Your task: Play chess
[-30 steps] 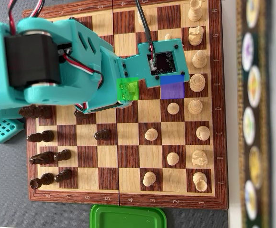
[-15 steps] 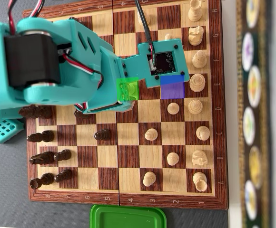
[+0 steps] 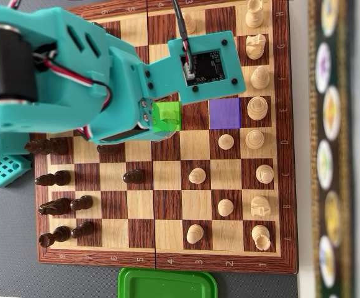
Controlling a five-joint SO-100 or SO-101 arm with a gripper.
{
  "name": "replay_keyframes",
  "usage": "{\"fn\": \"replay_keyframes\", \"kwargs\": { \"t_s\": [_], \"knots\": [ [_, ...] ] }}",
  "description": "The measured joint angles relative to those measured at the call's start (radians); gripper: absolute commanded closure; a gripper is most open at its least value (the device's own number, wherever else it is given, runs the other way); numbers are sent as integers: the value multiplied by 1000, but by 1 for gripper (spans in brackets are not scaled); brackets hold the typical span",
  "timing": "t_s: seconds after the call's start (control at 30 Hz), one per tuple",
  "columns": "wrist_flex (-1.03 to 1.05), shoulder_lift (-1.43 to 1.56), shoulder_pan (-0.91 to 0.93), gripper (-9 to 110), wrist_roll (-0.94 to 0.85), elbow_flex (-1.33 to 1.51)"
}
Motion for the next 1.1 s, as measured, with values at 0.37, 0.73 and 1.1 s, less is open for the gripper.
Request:
{"fn": "replay_keyframes", "kwargs": {
  "t_s": [0.37, 0.73, 1.1],
  "knots": [
    [0, 133, 21, 94, 0, 3],
    [0, 396, 97, 95, 0, 124],
    [0, 653, 147, 102, 17, 244]
  ]
}}
